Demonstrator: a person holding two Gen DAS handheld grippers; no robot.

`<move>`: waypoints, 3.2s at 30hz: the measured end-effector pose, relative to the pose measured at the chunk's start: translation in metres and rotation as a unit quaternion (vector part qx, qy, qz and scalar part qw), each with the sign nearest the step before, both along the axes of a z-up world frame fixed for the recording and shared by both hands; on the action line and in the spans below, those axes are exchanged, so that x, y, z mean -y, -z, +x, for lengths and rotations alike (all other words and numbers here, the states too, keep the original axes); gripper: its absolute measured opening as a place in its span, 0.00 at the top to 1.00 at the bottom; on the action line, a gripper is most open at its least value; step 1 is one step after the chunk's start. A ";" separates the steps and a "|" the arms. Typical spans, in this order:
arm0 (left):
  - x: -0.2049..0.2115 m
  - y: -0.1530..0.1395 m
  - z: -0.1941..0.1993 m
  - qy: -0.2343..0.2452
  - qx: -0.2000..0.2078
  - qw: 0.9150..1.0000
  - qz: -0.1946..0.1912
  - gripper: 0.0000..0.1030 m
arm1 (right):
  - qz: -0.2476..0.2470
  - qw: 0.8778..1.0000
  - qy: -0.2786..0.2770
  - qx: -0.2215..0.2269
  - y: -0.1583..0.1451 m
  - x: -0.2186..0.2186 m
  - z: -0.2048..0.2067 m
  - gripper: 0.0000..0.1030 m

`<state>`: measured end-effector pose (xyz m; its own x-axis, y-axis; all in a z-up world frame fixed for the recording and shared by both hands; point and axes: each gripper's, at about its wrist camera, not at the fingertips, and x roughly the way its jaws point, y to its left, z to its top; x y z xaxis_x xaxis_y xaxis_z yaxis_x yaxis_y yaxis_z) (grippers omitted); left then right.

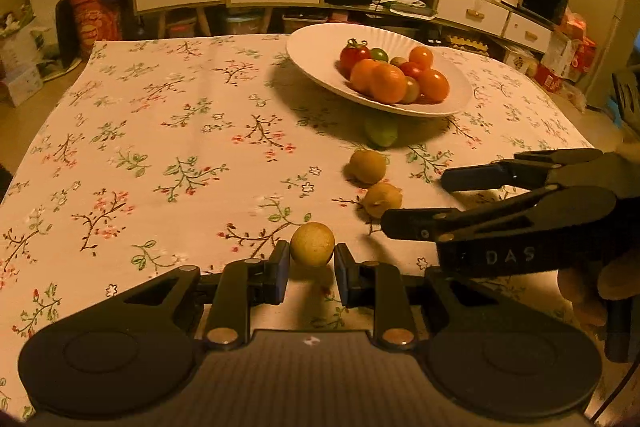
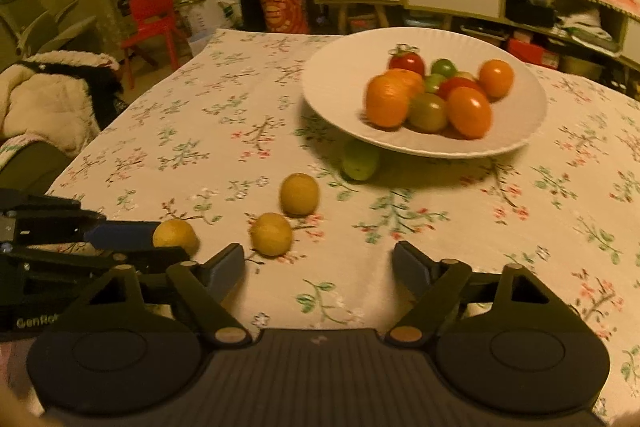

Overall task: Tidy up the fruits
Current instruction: 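Grasp a brown round fruit with the left gripper while the right gripper grasps a yellow fruit, then carry both fruits onto the white plate and open both grippers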

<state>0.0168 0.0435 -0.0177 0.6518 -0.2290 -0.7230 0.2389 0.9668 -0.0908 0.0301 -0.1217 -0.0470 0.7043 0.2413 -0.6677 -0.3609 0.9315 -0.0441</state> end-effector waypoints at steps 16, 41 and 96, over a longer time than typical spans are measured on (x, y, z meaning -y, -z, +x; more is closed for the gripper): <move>0.002 -0.001 0.000 0.003 -0.005 1.000 -0.004 0.80 | 0.003 0.999 -0.050 -0.008 0.002 -0.016 0.003 0.71; 0.006 -0.007 0.004 0.005 0.005 1.000 -0.010 0.80 | 0.020 0.999 -0.031 -0.004 -0.008 0.005 -0.001 0.78; 0.111 -0.025 0.091 0.035 0.034 0.999 -0.022 0.80 | 0.038 0.996 0.060 0.056 -0.052 0.097 0.073 0.78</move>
